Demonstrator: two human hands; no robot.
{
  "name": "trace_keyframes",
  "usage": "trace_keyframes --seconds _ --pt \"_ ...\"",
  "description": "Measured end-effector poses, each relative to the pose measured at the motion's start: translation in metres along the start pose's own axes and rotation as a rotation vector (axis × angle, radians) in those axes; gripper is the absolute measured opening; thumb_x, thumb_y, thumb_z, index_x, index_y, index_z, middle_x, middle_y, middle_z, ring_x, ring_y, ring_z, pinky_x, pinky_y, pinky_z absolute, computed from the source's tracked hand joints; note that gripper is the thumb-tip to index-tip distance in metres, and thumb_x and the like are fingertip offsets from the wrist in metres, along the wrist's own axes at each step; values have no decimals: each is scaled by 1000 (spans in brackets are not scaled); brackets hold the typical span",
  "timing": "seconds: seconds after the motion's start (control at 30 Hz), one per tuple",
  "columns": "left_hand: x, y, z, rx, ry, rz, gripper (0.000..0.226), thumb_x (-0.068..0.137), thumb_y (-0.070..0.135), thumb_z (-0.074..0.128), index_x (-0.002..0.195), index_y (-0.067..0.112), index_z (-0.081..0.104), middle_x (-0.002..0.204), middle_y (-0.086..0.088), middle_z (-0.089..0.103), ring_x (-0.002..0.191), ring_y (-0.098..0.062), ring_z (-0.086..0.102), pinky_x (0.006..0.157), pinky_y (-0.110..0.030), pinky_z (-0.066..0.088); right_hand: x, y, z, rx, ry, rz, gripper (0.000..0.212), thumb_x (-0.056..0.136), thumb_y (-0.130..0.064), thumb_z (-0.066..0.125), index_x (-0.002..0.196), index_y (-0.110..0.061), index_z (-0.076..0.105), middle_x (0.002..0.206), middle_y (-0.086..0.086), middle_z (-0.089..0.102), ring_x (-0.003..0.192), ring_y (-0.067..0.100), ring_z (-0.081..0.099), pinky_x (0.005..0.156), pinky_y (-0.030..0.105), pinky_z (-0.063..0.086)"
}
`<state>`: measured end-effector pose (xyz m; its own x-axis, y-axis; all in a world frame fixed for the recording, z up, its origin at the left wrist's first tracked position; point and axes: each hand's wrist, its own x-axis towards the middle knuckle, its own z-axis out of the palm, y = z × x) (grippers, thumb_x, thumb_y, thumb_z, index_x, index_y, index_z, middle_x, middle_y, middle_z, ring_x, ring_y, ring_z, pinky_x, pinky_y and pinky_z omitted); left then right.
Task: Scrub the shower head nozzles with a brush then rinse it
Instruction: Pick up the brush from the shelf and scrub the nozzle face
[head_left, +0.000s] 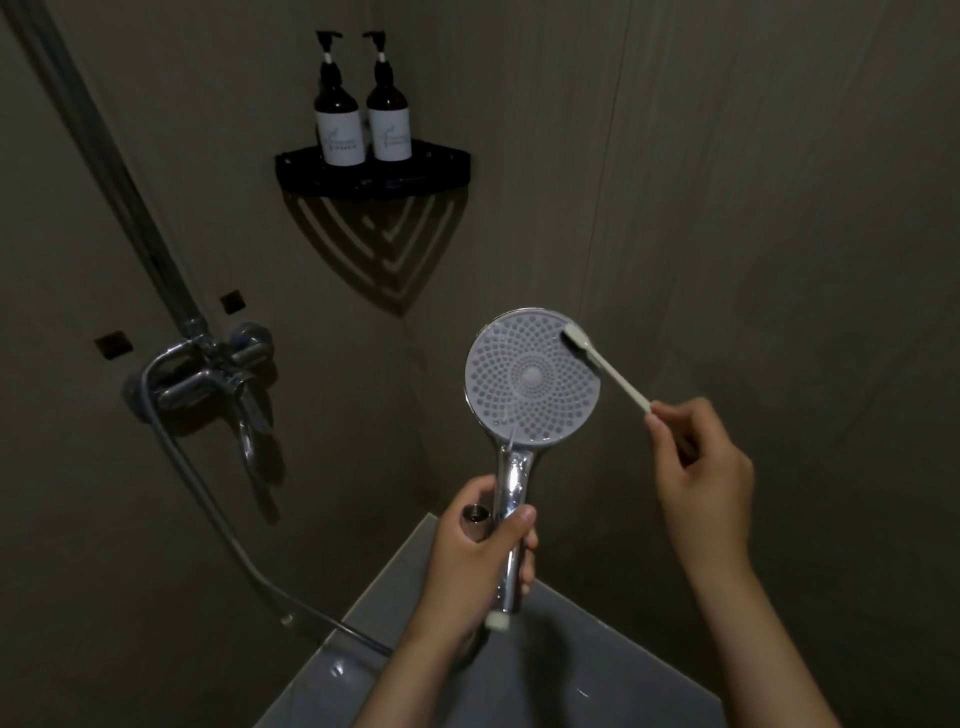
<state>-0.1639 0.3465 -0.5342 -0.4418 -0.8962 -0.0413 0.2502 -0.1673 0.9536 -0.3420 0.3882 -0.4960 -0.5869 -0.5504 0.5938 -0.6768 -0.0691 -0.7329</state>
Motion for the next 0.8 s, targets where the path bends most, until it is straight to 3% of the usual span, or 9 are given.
trace_keyframes --seconds 0.13,0.23,0.3,0.47,0.63,0.8 --pt "1 -1 0 1 3 -3 19 87 4 59 105 6 54 62 -11 55 42 -20 48 41 -25 42 -2 3 1 -17 71 29 4 90 -14 58 88 -12 60 83 -5 64 68 3 58 62 24 46" --pt "1 0 -1 -16 21 -14 20 87 4 59 106 5 52 63 -11 55 43 -19 49 41 -25 42 1 6 -4 47 96 52 1 90 -14 58 90 -15 59 75 -6 61 64 0 56 55 19 42" --pt "3 -1 -2 -20 41 -20 21 87 4 60 107 3 51 62 -11 55 43 -19 49 40 -25 43 0 4 -3 90 25 29 4 89 -13 60 88 -17 59 74 -8 62 65 4 57 55 19 43" --pt "6 -3 -3 2 51 -8 20 87 2 59 105 3 51 60 -10 55 41 -18 48 40 -24 42 -13 -1 16 35 -159 -21 8 86 -14 65 83 -19 60 78 -4 68 67 15 64 60 36 53" --pt "0 -1 -6 -8 43 -4 19 87 1 59 104 5 53 62 -13 55 42 -20 48 40 -25 42 -9 8 8 -28 -74 21 3 87 -16 61 85 -17 59 75 -4 65 65 16 62 60 42 53" --pt "-4 -2 -7 -10 53 1 18 87 0 58 104 2 52 61 -12 55 42 -20 48 40 -25 42 -13 7 7 -28 -21 50 2 89 -13 60 88 -14 60 78 -1 66 65 17 61 60 38 50"
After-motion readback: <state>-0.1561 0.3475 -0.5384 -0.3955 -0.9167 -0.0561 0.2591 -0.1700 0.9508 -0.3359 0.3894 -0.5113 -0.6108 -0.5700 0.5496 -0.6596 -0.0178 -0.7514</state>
